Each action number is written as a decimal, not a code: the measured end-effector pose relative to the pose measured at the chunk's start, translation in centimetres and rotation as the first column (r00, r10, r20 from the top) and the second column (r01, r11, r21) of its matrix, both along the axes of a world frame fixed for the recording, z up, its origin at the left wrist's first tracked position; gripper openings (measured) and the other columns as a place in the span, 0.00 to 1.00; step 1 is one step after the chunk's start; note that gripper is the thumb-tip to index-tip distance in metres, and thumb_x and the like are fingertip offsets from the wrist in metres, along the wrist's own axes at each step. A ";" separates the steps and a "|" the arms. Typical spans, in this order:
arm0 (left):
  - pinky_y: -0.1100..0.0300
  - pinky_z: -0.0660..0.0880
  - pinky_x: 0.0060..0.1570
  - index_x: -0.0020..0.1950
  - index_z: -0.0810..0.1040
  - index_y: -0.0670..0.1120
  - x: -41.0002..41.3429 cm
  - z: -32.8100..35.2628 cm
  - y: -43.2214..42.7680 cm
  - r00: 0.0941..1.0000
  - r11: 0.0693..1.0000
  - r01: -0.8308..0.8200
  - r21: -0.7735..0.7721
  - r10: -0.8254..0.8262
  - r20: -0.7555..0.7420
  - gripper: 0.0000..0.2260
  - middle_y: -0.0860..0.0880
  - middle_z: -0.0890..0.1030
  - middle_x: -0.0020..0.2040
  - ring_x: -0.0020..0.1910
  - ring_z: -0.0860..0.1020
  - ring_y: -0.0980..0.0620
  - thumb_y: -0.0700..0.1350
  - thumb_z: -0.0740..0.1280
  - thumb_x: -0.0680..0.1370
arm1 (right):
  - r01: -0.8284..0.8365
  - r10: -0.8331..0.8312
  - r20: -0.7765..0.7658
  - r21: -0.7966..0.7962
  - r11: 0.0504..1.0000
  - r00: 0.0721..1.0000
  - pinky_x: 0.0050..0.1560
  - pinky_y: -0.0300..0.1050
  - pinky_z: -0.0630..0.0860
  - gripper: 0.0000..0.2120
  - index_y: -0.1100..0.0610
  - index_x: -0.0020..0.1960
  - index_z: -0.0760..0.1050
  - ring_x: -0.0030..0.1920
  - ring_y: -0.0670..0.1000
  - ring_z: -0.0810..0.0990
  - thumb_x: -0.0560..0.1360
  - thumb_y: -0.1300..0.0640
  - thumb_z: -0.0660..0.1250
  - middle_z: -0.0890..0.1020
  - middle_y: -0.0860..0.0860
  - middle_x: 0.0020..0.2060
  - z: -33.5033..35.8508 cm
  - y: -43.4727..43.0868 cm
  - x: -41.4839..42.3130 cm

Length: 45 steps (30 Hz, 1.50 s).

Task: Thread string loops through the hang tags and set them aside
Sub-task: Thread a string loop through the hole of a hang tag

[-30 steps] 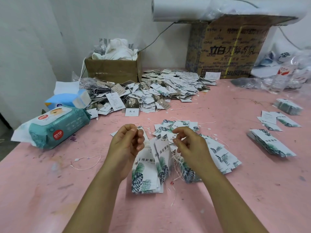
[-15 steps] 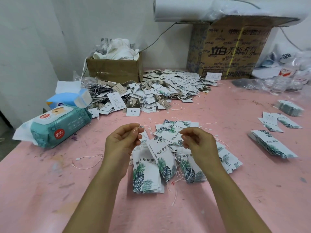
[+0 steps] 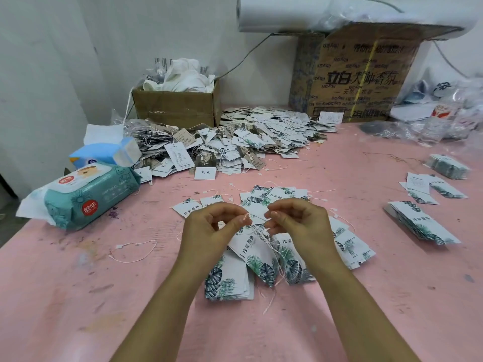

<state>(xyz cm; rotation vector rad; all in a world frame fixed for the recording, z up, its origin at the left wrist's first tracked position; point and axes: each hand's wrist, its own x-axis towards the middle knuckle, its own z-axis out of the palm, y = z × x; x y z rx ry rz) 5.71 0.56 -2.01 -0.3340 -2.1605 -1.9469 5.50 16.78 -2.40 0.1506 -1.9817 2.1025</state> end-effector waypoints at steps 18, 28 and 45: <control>0.75 0.65 0.33 0.38 0.80 0.53 0.2 -0.3 0.3 0.998 0.979 0.026 -0.204 -0.038 -0.056 0.08 0.57 0.82 0.32 0.31 0.74 0.65 0.39 0.71 0.72 | -0.085 0.085 -0.008 -0.051 0.995 0.996 0.35 0.39 0.78 0.11 0.58 0.41 0.81 0.31 0.49 0.81 0.72 0.72 0.66 0.83 0.52 0.30 -0.1 -0.1 0.1; 0.73 0.65 0.33 0.36 0.79 0.52 0.2 -0.5 0.3 0.995 0.960 0.044 -0.278 -0.067 -0.073 0.10 0.52 0.81 0.32 0.32 0.74 0.62 0.38 0.71 0.72 | -0.191 0.199 -0.041 0.147 0.971 0.979 0.33 0.38 0.75 0.07 0.58 0.40 0.77 0.29 0.47 0.76 0.74 0.67 0.65 0.78 0.48 0.26 -0.4 -0.7 0.1; 0.74 0.65 0.33 0.36 0.80 0.49 0.1 -0.6 0.2 0.994 0.951 0.043 -0.306 -0.072 -0.086 0.08 0.54 0.79 0.30 0.31 0.73 0.62 0.37 0.72 0.71 | -0.213 0.222 -0.025 0.200 0.956 0.975 0.34 0.38 0.74 0.07 0.57 0.40 0.77 0.30 0.46 0.76 0.74 0.66 0.66 0.77 0.49 0.28 -0.6 -0.5 0.1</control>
